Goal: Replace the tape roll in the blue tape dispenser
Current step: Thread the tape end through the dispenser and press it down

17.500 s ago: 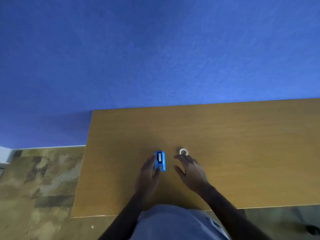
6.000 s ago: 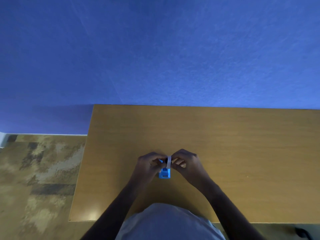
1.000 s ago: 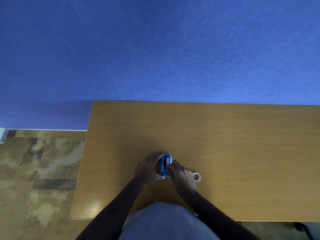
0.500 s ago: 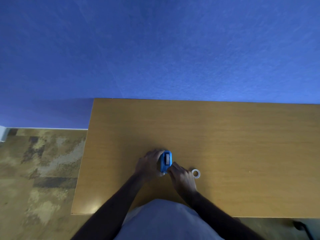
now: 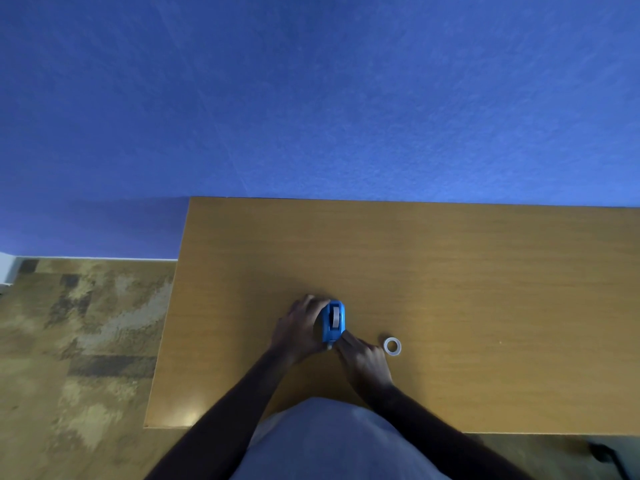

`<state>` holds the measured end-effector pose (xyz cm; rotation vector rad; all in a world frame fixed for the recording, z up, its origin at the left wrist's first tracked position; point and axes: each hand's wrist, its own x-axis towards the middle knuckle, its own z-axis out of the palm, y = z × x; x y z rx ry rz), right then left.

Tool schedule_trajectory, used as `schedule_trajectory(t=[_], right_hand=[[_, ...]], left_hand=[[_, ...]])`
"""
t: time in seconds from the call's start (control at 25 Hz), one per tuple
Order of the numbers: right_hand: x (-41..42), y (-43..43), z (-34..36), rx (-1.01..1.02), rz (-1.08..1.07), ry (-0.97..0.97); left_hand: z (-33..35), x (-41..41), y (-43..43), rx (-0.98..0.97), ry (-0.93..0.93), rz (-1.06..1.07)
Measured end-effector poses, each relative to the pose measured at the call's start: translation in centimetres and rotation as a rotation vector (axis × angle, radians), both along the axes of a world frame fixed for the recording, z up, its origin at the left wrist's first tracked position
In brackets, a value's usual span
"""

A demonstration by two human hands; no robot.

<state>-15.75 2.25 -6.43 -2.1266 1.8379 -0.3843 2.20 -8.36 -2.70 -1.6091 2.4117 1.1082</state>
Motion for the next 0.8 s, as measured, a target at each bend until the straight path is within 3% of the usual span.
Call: schedule_trajectory(t=[0.28, 0.64, 0.8], right_hand=[[-0.1, -0.3, -0.3, -0.063, 0.074, 0.022], [-0.4, -0.4, -0.6, -0.071, 0.157, 0.075], [-0.5, -0.6, -0.3, -0.101, 0.148, 0.053]], left_hand=[[-0.6, 0.2, 0.3, 0.021, 0.049, 0.027], [-1.3, 0.8, -0.2, 0.222, 0.192, 0.107], [-0.9, 0.1, -0.1, 0.197, 0.210, 0.171]])
